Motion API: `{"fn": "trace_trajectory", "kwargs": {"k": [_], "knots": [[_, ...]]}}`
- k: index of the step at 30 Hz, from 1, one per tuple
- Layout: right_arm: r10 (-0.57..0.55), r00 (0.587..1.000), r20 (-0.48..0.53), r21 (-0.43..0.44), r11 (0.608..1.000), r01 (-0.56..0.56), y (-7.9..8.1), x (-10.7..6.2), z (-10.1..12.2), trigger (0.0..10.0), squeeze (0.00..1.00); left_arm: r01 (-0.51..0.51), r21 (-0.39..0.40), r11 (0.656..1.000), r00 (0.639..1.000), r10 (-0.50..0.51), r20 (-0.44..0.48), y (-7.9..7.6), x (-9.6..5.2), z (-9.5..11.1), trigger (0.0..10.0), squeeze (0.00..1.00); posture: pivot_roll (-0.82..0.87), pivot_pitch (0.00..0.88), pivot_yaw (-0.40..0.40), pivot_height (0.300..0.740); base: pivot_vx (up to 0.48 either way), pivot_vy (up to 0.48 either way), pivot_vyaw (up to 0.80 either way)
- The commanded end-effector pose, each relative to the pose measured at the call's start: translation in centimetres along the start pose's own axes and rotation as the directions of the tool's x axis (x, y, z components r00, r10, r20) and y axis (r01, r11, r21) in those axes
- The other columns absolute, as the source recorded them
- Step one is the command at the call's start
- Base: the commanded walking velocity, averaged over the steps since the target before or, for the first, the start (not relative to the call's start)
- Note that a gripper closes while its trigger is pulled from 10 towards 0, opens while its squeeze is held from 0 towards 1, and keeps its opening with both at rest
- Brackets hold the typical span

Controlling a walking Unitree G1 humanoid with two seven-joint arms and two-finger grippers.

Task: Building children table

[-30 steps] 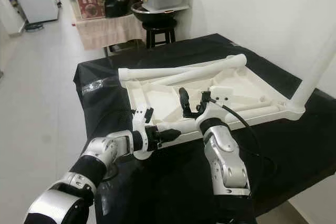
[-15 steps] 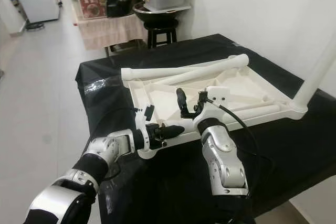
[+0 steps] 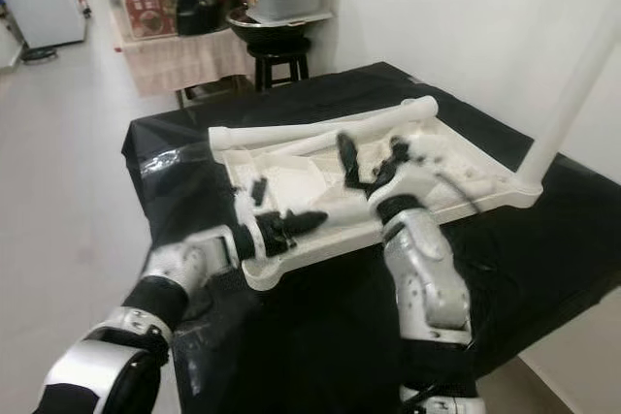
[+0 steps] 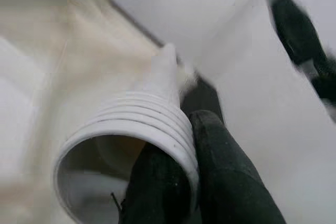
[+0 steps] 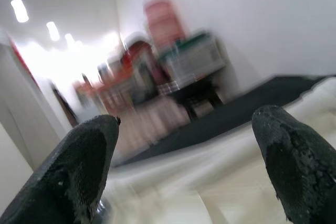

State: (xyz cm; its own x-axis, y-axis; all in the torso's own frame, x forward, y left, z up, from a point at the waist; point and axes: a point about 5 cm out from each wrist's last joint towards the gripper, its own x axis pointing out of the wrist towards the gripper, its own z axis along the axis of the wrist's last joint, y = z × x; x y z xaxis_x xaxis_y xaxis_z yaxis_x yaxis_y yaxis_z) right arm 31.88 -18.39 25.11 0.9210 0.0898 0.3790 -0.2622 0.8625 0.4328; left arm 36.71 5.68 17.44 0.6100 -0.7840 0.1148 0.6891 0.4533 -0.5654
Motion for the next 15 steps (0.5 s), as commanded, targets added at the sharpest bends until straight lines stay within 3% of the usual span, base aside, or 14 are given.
{"fn": "trace_trajectory", "kwargs": {"k": [1, 2, 3, 5, 8, 10, 13, 15], "knots": [[0.085, 0.996, 0.031, 0.122, 0.989, -0.089, 1.1, 0.1, 0.8, 10.0, 0.0, -0.013, 0.004, 1.0, 0.997, 0.013, 0.079, 0.5, -1.4, 1.8, 0.0, 0.0, -0.15, 0.0, 0.03, 0.74, 0.0, 0.0, 0.0], [0.195, 0.978, 0.076, 0.204, 0.957, -0.207, 2.2, -0.2, 1.7, 10.0, 0.0, 0.012, 0.0, 1.0, 0.99, -0.012, 0.143, 0.3, -2.3, 3.3, 0.0, 0.0, -0.14, 0.0, 0.029, 0.74, 0.0, 0.0, 0.0], [0.195, 0.978, 0.076, 0.204, 0.957, -0.207, 2.2, -0.2, 1.7, 10.0, 0.0, 0.012, 0.0, 1.0, 0.99, -0.012, 0.143, 0.3, -2.3, 3.3, 0.0, 0.0, -0.14, 0.0, 0.029, 0.74, 0.0, 0.0, 0.0], [0.274, 0.956, 0.106, 0.256, 0.921, -0.292, 2.9, -0.7, 2.1, 10.0, 0.0, 0.027, -0.016, 0.999, 0.979, -0.024, 0.203, 0.3, -3.3, 4.3, 0.0, 0.0, -0.14, 0.0, 0.029, 0.74, 0.0, 0.0, 0.0], [0.311, 0.943, 0.115, 0.283, 0.9, -0.332, 3.3, -1.0, 2.1, 10.0, 0.0, 0.031, -0.028, 0.999, 0.971, -0.023, 0.236, 0.4, -3.9, 4.7, 0.0, 0.0, -0.14, 0.0, 0.03, 0.74, 0.0, 0.0, 0.0], [0.374, 0.921, 0.112, 0.321, 0.863, -0.389, 3.9, -1.6, 1.8, 10.0, 0.0, 0.052, -0.059, 0.997, 0.953, -0.032, 0.301, 0.5, -4.9, 5.4, 0.0, 0.0, -0.14, 0.0, 0.028, 0.74, 0.0, 0.0, 0.0], [0.425, 0.904, 0.042, 0.372, 0.833, -0.409, 4.2, -2.4, 0.5, 10.0, 0.0, 0.148, -0.088, 0.985, 0.93, -0.108, 0.351, -0.5, -6.2, 5.5, 0.0, 0.0, -0.13, 0.0, 0.023, 0.74, 0.0, 0.0, 0.0], [0.429, 0.902, 0.036, 0.379, 0.83, -0.41, 4.2, -2.5, 0.5, 10.0, 0.0, 0.154, -0.09, 0.984, 0.929, -0.114, 0.351, -0.7, -6.3, 5.5, 0.0, 0.0, -0.13, 0.0, 0.023, 0.74, 0.0, 0.0, 0.0]]}}
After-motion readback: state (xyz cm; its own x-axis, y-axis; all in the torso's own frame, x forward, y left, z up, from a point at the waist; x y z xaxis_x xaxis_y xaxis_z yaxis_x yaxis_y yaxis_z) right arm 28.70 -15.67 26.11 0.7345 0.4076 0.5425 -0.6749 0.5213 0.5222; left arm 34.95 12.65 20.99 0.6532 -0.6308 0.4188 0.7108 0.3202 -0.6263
